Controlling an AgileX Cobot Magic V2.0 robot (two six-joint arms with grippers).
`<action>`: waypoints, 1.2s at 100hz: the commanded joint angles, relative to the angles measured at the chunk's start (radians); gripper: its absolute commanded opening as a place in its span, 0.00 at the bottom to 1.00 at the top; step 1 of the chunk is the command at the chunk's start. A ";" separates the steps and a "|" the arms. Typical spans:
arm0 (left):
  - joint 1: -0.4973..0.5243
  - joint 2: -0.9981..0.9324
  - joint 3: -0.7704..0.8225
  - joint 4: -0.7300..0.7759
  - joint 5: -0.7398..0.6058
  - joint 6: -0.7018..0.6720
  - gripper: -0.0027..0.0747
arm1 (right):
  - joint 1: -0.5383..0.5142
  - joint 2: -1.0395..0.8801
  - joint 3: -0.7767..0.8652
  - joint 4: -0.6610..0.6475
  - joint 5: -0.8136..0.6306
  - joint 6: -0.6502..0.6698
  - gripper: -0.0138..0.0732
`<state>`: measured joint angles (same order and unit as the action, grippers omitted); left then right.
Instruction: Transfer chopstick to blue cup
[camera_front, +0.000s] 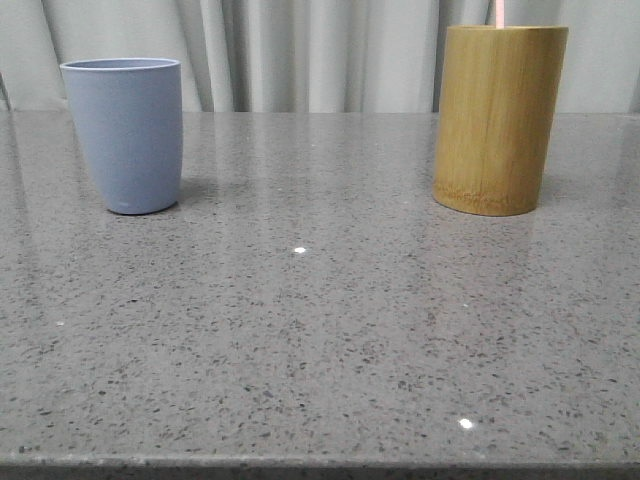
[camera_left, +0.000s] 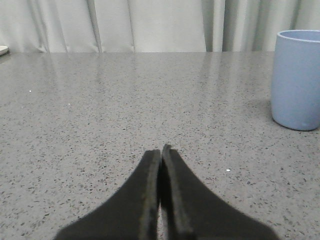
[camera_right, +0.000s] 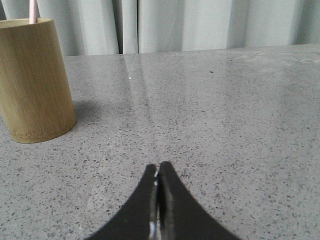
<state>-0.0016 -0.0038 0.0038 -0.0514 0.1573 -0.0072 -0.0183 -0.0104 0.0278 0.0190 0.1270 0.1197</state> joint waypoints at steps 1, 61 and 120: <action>0.001 -0.033 0.008 -0.002 -0.077 -0.009 0.01 | -0.003 -0.021 0.001 -0.009 -0.074 -0.008 0.08; 0.001 -0.033 0.008 -0.002 -0.077 -0.009 0.01 | -0.003 -0.021 0.001 -0.009 -0.079 -0.008 0.08; 0.001 -0.033 0.003 -0.002 -0.157 -0.009 0.01 | -0.003 -0.021 0.000 -0.009 -0.246 -0.008 0.08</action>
<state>-0.0016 -0.0038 0.0038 -0.0514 0.1169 -0.0072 -0.0183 -0.0104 0.0278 0.0190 -0.0412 0.1197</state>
